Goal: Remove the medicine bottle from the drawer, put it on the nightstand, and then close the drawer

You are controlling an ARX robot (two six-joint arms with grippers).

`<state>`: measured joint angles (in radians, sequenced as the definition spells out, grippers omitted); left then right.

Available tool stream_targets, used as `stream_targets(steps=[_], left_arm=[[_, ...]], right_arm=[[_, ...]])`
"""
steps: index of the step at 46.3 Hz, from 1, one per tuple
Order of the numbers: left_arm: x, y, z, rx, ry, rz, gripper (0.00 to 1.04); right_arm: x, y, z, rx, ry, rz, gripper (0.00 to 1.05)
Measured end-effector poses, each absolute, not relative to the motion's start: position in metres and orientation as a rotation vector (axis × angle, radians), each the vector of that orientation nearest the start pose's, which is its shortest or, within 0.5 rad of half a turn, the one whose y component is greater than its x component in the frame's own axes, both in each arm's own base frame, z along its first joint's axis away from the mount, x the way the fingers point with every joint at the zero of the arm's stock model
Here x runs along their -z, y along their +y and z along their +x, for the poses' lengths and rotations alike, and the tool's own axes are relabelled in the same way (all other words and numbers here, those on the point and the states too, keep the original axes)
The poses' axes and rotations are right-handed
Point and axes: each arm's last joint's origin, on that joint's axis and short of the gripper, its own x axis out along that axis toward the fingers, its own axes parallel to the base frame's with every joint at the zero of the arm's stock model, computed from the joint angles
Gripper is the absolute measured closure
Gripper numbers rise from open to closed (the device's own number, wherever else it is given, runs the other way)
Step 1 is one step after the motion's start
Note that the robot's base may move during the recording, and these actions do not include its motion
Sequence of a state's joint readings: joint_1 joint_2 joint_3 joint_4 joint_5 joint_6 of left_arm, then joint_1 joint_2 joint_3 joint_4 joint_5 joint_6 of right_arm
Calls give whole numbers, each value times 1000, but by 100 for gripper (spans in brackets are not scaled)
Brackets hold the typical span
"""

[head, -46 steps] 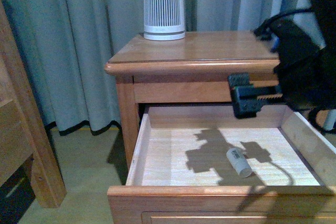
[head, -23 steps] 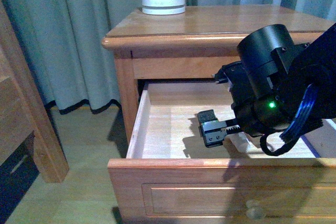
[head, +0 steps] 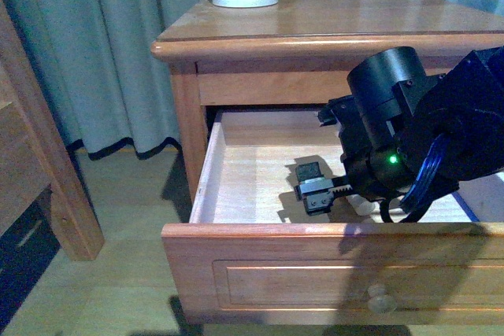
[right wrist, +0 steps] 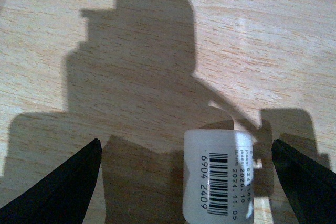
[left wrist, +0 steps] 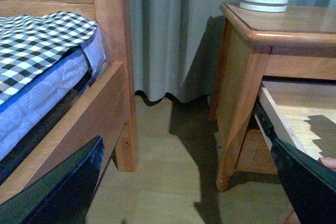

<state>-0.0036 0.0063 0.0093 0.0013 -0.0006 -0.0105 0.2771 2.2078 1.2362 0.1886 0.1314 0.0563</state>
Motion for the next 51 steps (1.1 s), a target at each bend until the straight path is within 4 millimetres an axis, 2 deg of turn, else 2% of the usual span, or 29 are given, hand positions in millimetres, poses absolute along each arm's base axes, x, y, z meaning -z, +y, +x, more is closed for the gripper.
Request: stream_targets(steps=[1,9,16,20,24,28,31,34,41,46,49,51], left_arm=[[-166,0,98,3,-4,-10,6],[-166,0,98,3,-4,-10,6],[-166,0,98,3,-4,-10,6],[-166,0,98,3,-4,-11,6],[-166,0,98,3,-4,-10,6],[-166,0,98,3,-4,-10,6],[-166,0,98,3,-4,-10,6],[-166,0,98,3,-4,-10,6],[-166,0,98,3,-4,-11,6],[-166,0,98,3,-4,-10,6],[-166,0,98,3,-4,-10,6],[-166,0,98,3,-4,-10,6]], right_arm=[[-78,113,418,-113,772,-104,23],[-77,107,420,-99,775,-93,45],[-75,98,420,-93,780,-80,72],[-77,97,416,-100,779,-75,75],[-88,98,404,-148,776,-52,75],[-125,105,393,-208,706,-29,75],[-170,112,386,-255,604,-14,75],[-205,116,380,-286,524,-3,75],[-260,117,384,-297,385,10,75],[-294,113,399,-263,293,5,75],[-311,108,422,-218,260,-8,75],[-315,106,438,-188,258,-19,75]])
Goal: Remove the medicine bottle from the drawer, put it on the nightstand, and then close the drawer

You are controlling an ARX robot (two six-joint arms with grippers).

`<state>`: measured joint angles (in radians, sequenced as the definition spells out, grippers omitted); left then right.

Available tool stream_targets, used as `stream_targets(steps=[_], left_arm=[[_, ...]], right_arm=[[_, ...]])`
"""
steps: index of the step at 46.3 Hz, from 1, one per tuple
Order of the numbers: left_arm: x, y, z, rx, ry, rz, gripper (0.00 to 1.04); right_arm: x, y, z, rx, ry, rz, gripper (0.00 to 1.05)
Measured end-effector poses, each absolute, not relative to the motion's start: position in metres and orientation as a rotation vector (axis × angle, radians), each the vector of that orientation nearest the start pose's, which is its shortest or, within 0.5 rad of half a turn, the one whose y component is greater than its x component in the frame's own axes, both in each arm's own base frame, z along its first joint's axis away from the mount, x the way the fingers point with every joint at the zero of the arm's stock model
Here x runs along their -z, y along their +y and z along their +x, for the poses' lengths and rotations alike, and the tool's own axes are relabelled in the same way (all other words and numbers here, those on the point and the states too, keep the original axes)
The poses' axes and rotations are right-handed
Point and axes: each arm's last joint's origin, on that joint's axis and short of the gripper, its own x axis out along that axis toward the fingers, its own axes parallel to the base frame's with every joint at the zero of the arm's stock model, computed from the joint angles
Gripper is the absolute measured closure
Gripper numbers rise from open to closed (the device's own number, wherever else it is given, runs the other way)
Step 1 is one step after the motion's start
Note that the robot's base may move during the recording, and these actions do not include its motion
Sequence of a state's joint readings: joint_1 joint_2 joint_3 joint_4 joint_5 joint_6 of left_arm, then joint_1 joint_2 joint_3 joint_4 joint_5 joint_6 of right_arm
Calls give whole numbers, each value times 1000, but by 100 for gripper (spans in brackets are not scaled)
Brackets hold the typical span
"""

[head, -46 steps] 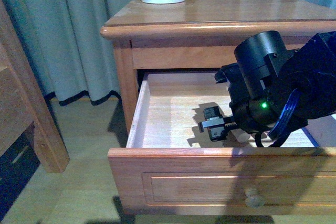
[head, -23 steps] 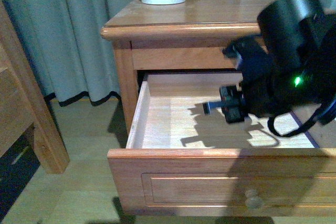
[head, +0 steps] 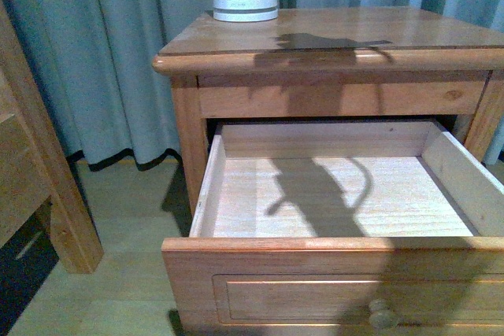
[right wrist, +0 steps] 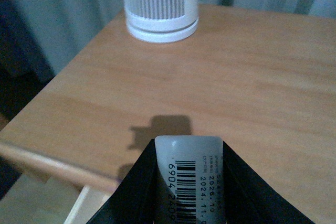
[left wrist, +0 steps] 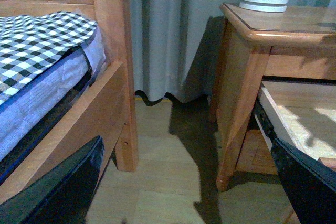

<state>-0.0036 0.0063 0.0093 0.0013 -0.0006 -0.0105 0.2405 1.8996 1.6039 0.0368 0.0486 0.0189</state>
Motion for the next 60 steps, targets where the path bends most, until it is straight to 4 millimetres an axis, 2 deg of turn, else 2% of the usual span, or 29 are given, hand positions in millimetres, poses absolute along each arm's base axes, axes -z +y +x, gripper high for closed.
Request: stream_targets(steps=[4,11,20,22,34,37,40,44,46,47,51,54,57,58,60], left_arm=[[-166,0,98,3,-4,-10,6],[-166,0,98,3,-4,-10,6],[-166,0,98,3,-4,-10,6],[-166,0,98,3,-4,-10,6],[-166,0,98,3,-4,-10,6],[-166,0,98,3,-4,-10,6],[-166,0,98,3,-4,-10,6],[-166,0,98,3,-4,-10,6],[-166,0,98,3,-4,-10,6],[-166,0,98,3,-4,-10,6],[-166,0,98,3,-4,-10,6],[-166,0,98,3,-4,-10,6],[-166,0,98,3,-4,-10,6],[-166,0,98,3,-4,-10,6],[-166,0,98,3,-4,-10,6]], right_arm=[[-312,103,461,-150,274,-40,75],[-296,100,499,-81,311,-76,75],[-283,101,524,-30,302,-133,75],[-281,101,528,-19,284,-154,64],[-284,100,530,5,211,-179,27],[-283,98,524,-9,196,-174,13],[-284,97,515,-30,188,-163,5],[-291,95,497,-63,188,-130,7],[-302,93,479,-84,182,-94,10],[-307,92,471,-93,175,-83,13],[-338,84,414,-143,145,6,33],[-349,77,375,-168,143,50,47],[-344,71,340,-189,202,104,60],[-341,71,333,-194,220,116,64],[-323,68,308,-212,327,165,74]])
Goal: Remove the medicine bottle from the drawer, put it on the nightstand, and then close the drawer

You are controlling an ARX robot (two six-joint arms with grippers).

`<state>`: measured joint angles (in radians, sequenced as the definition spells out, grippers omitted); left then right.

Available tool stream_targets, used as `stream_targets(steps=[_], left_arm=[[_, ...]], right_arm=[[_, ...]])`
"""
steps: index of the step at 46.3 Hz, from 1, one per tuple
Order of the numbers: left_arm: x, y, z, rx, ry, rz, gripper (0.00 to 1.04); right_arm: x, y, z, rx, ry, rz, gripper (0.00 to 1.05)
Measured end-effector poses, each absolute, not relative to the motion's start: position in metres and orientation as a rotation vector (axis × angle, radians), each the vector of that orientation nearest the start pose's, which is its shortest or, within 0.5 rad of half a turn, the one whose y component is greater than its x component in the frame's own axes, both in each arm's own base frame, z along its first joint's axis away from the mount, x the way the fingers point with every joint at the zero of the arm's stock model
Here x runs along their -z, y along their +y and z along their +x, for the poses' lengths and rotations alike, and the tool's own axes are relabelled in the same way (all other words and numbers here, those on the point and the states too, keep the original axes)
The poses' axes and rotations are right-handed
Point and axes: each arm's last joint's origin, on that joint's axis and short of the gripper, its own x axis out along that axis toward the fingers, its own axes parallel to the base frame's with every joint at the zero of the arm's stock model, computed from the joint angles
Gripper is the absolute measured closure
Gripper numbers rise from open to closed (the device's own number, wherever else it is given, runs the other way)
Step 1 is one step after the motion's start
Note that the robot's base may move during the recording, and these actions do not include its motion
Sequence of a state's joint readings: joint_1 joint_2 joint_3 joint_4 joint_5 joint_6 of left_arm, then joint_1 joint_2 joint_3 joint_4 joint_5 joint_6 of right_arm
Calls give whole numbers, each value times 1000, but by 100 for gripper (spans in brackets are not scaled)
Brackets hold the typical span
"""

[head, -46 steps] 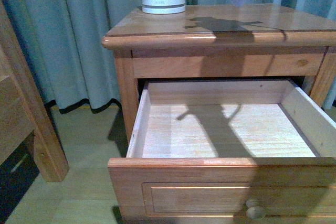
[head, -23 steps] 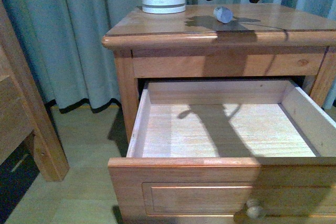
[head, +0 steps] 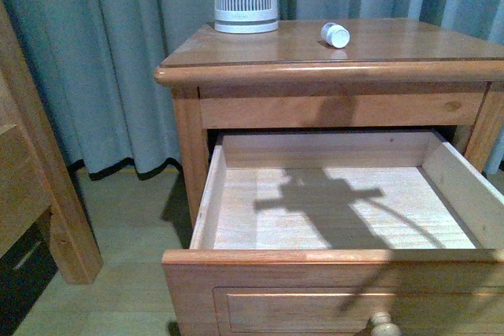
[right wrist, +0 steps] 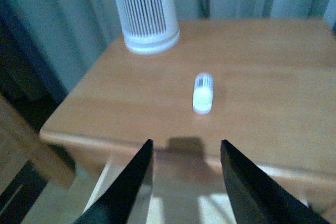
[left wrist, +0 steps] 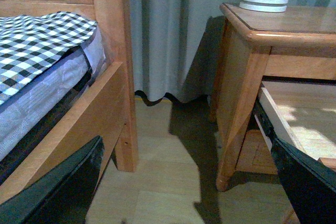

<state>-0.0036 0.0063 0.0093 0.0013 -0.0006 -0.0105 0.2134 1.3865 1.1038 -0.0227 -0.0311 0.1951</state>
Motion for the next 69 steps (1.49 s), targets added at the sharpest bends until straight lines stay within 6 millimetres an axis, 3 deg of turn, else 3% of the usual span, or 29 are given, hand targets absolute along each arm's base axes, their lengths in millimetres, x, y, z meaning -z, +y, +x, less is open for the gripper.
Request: stream_targets(steps=[8,14,22,43,55,69], left_arm=[[-166,0,98,3,-4,-11,6],[-166,0,98,3,-4,-10,6],[-166,0,98,3,-4,-10,6],[-166,0,98,3,-4,-10,6],[-166,0,98,3,-4,-10,6],[-166,0,98,3,-4,-10,6]], right_arm=[[-275,67,256,-235,625,281,102],[-252,69,234,-217,790,325,101],[-225,68,230,-174,887,324,101],[-141,75,277,-65,976,109,101],[-137,85,312,-88,794,-73,101],[-125,79,346,-53,773,-158,101]])
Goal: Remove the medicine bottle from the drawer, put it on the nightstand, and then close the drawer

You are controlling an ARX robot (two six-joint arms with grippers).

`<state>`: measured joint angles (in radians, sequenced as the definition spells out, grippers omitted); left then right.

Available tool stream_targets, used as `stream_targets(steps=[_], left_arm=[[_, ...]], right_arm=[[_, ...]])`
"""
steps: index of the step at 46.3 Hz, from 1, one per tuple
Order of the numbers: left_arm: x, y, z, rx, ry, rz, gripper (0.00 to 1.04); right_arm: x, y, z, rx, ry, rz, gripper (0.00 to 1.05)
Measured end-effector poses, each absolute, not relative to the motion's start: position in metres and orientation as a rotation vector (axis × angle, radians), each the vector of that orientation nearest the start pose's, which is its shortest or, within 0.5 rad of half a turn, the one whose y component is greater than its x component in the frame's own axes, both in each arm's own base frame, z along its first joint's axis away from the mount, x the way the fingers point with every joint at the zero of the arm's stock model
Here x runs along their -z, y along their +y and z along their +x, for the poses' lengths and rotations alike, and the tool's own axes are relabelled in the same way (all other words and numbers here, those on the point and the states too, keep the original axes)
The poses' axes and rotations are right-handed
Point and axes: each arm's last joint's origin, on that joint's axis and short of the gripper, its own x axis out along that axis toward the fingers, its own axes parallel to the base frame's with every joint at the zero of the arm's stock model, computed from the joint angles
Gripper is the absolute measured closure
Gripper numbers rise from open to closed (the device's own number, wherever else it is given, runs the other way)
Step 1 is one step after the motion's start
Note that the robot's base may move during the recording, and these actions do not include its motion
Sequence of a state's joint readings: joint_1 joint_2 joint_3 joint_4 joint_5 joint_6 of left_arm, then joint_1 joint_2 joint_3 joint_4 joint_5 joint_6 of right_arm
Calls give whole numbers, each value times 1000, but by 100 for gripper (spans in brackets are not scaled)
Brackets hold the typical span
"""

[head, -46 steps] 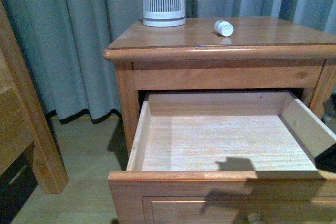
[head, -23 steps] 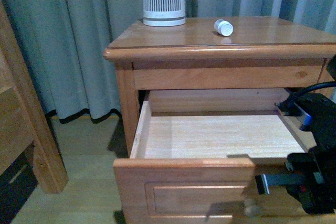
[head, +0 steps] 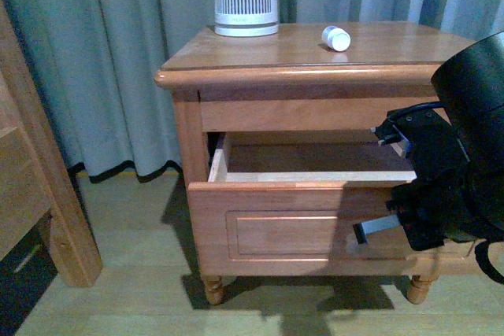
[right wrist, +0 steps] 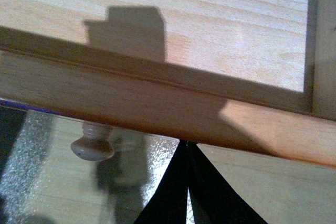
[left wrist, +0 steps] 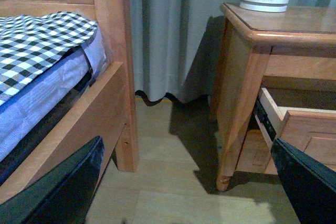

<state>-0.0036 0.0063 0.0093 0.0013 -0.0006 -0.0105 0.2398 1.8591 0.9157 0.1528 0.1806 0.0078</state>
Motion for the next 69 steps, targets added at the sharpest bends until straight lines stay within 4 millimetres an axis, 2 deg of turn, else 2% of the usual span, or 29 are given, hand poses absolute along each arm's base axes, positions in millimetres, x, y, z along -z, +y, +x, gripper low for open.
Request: stream_targets(steps=[16,38,56,69], left_arm=[[-166,0,98,3,-4,-10,6],[-166,0,98,3,-4,-10,6],[-166,0,98,3,-4,-10,6],[-166,0,98,3,-4,-10,6]], right_arm=[[-127,63,396,29,701,-193,101],[-127,68,431,49,661,-203,101],[-119,69,442,67,632,-207,101],[-111,67,437,34,534,-213,101]])
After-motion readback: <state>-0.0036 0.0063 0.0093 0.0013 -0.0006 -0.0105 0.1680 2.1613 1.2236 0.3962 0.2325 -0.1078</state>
